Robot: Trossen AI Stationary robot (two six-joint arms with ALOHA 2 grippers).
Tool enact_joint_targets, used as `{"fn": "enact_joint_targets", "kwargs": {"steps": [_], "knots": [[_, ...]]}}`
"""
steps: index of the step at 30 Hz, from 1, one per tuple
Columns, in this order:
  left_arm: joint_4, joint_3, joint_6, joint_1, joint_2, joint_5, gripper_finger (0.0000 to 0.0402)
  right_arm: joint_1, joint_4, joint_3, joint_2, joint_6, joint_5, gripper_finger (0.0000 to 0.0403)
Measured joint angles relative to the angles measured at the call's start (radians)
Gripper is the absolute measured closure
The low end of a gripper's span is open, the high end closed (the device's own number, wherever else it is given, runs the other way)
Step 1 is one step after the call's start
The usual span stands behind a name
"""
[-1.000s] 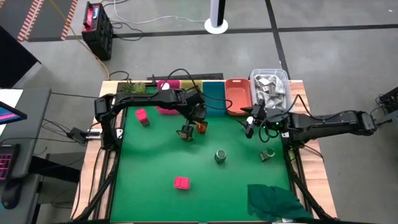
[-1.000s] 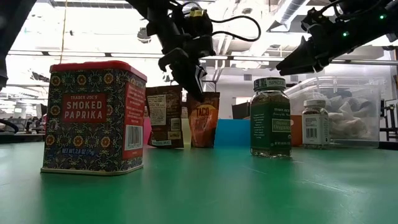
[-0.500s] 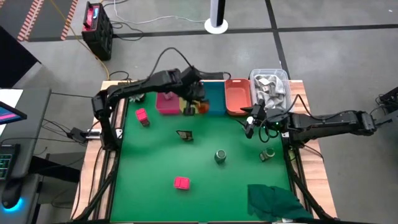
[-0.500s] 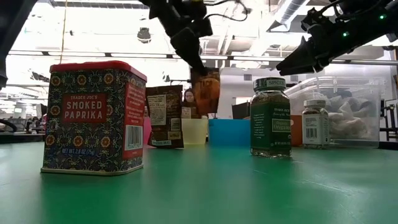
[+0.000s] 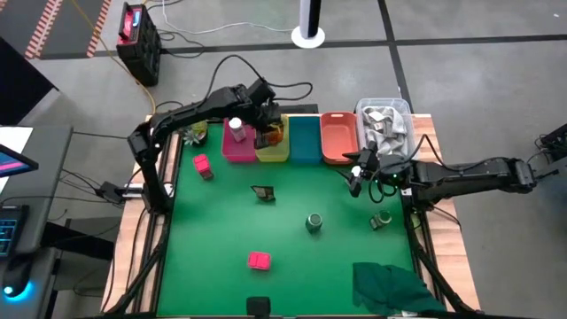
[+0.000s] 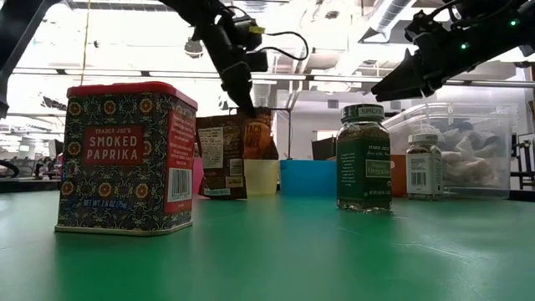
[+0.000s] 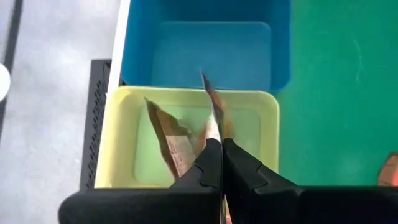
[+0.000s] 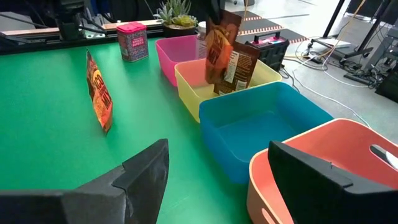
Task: Sort spices by type
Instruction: Put the top brown seasoning pack into the yellow bin
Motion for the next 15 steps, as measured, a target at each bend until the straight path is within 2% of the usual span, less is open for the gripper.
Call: {"fn": "enact_joint_targets", "kwargs": {"steps": [3, 10, 15], "knots": [[0.002, -0.011, -0.031, 0.000, 0.015, 0.010, 0.0401, 0.000, 0.000, 0.000, 0.000, -0.002, 0.000, 0.0102], [0.083, -0.164, -0.085, -0.020, 0.019, 0.008, 0.0401, 0.000, 0.000, 0.000, 0.000, -0.002, 0.000, 0.0102], [0.116, -0.197, -0.102, -0.034, 0.018, 0.004, 0.0399, 0.000, 0.004, 0.000, 0.000, -0.002, 0.000, 0.0102]]}}
